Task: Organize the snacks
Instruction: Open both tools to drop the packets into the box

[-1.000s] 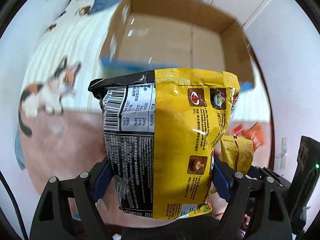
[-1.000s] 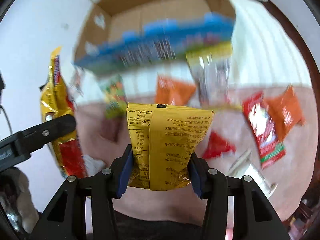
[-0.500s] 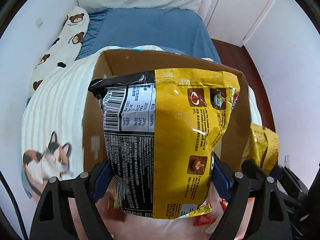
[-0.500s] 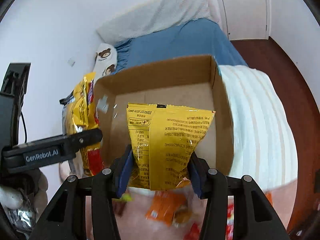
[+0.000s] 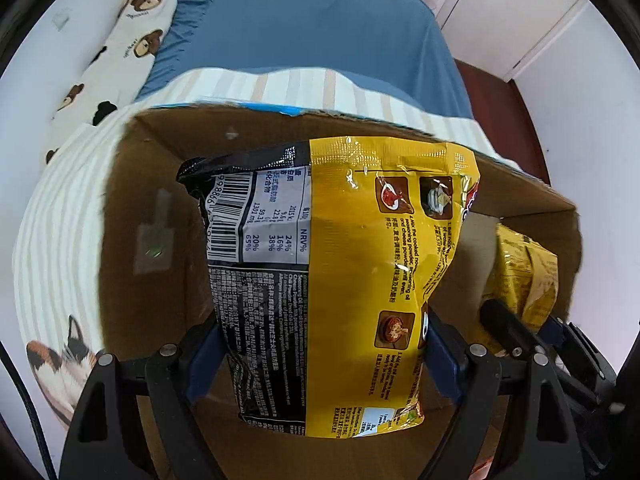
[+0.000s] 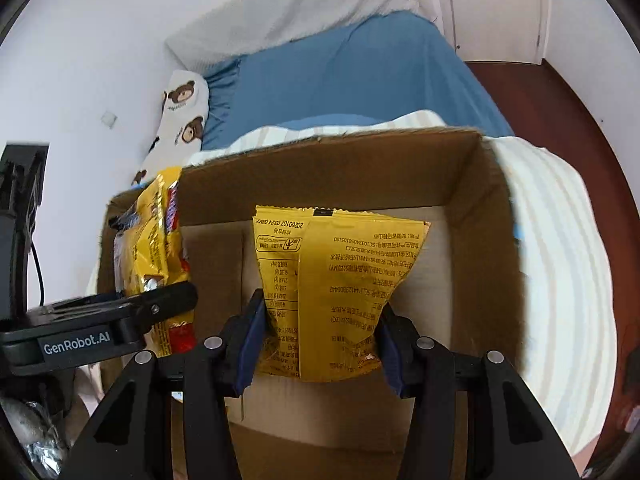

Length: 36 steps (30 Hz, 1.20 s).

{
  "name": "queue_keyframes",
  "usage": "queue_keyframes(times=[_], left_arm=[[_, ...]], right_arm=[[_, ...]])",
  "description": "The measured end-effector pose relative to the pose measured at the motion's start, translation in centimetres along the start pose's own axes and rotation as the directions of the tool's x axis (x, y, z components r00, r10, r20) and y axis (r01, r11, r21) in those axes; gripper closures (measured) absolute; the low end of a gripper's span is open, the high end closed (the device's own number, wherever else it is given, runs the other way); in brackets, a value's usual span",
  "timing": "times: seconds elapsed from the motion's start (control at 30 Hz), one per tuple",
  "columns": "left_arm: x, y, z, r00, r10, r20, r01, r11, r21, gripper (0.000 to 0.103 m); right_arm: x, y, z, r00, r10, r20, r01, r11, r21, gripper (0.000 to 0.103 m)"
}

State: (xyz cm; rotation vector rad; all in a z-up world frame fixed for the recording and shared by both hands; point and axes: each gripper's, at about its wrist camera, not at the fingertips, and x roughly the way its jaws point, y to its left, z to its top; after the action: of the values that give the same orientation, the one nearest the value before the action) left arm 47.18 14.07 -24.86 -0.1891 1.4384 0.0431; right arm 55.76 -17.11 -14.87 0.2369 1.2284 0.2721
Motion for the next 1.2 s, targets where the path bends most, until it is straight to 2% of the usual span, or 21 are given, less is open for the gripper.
queue_keyframes(times=[0.1, 0.13, 0.17, 0.2, 0.23, 0.27, 0.53, 0.7, 0.9, 1.2], left_arm=[[1.7, 0.2, 1.1, 1.0, 0.016, -0.016, -0.016, 1.0, 0.001, 0.018], [2.2, 0.2, 1.3, 0.999, 0.027, -0.018, -0.027, 1.0, 0.012, 0.018], [2.7, 0.3, 1.5, 0.999, 0.04, -0.021, -0.04, 0.999, 0.02, 0.017], [3.1, 0.4, 1.6, 0.999, 0.049, -0.024, -0.049, 0.999, 0.023, 0.016], [3.4, 0.5, 1.7, 0.998, 0.049, -0.026, -0.048, 0.999, 0.022, 0.016], [3.5, 0.6, 1.7, 0.999, 0.042, -0.024, -0.041, 0.999, 0.016, 0.016], [2.2, 0.5, 1.0, 0.999, 0.038, 0.004, -0.038, 0.999, 0.004, 0.016], [-0.2, 0.6, -0.4, 0.997, 0.046, 0.058, -0.046, 0.999, 0.007, 0.016], [-3.5, 0.5, -3.8, 0.99, 0.067, 0.126, -0.069, 0.998, 0.015, 0.016], [-8.3, 0.3, -9.6, 0.974, 0.069, 0.215, -0.073, 0.997, 0.009, 0.016]], right_arm=[[2.6, -0.6, 0.8, 0.999, 0.011, -0.032, -0.01, 1.0, 0.018, 0.048], [2.8, -1.1, 0.6, 0.999, 0.01, -0.044, -0.009, 1.0, 0.028, 0.042], [3.3, -1.6, 0.7, 0.999, 0.005, -0.051, -0.003, 0.999, 0.034, 0.029], [4.4, -1.7, 1.0, 0.998, -0.002, -0.058, 0.004, 0.999, 0.033, 0.025], [4.8, -1.9, 1.1, 0.998, -0.007, -0.061, 0.009, 0.999, 0.033, 0.016], [4.9, -2.3, 1.1, 0.998, -0.01, -0.062, 0.012, 0.999, 0.035, 0.014], [5.1, -1.8, 1.7, 0.997, -0.042, -0.064, 0.043, 0.999, 0.005, 0.014], [2.7, -1.1, 1.4, 0.996, -0.084, -0.03, 0.083, 0.996, -0.024, 0.014], [-0.5, -0.4, 0.0, 0.994, -0.109, 0.016, 0.109, 0.993, -0.046, 0.014], [-6.2, 0.0, -4.5, 0.988, -0.124, 0.091, 0.132, 0.988, -0.08, 0.014]])
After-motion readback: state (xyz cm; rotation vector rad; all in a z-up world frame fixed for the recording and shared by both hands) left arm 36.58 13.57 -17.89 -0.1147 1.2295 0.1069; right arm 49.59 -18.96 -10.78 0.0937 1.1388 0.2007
